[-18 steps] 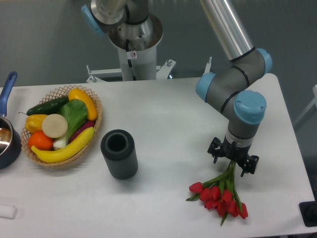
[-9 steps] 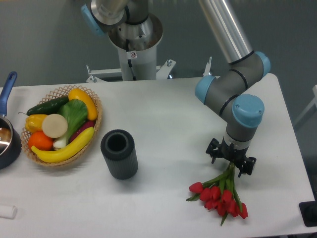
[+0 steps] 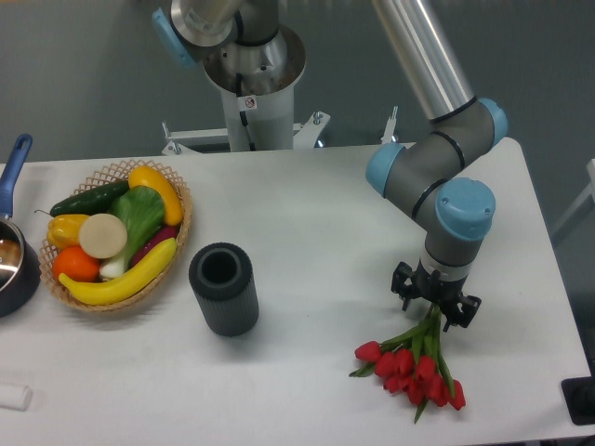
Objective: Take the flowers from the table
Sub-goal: 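Lower the gripper around the tulip stems and close it, then lift the grasped red tulips up off the table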
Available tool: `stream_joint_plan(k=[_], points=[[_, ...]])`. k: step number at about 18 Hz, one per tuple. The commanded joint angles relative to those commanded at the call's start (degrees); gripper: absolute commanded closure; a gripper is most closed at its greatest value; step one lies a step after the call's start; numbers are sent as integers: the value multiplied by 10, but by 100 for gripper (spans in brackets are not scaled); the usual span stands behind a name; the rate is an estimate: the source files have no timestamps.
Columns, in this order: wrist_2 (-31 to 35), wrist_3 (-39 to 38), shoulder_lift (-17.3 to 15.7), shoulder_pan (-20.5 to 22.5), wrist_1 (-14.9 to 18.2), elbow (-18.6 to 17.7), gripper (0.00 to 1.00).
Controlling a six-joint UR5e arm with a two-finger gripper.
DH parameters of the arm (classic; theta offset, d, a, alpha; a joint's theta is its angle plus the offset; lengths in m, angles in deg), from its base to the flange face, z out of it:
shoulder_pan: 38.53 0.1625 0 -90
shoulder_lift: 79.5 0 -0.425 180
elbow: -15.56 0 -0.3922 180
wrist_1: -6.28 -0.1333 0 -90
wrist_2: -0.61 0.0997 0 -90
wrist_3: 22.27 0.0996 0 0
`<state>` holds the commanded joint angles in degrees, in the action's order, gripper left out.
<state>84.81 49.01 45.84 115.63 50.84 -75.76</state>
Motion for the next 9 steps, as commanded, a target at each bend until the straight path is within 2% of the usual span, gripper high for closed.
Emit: stream_joint_plan(k=[1,4,9], points=[[0,0,0,0,0,0,53],[0,-1,0,0,-3,1,67],[-1,-2,-4,2,-3,3,71]])
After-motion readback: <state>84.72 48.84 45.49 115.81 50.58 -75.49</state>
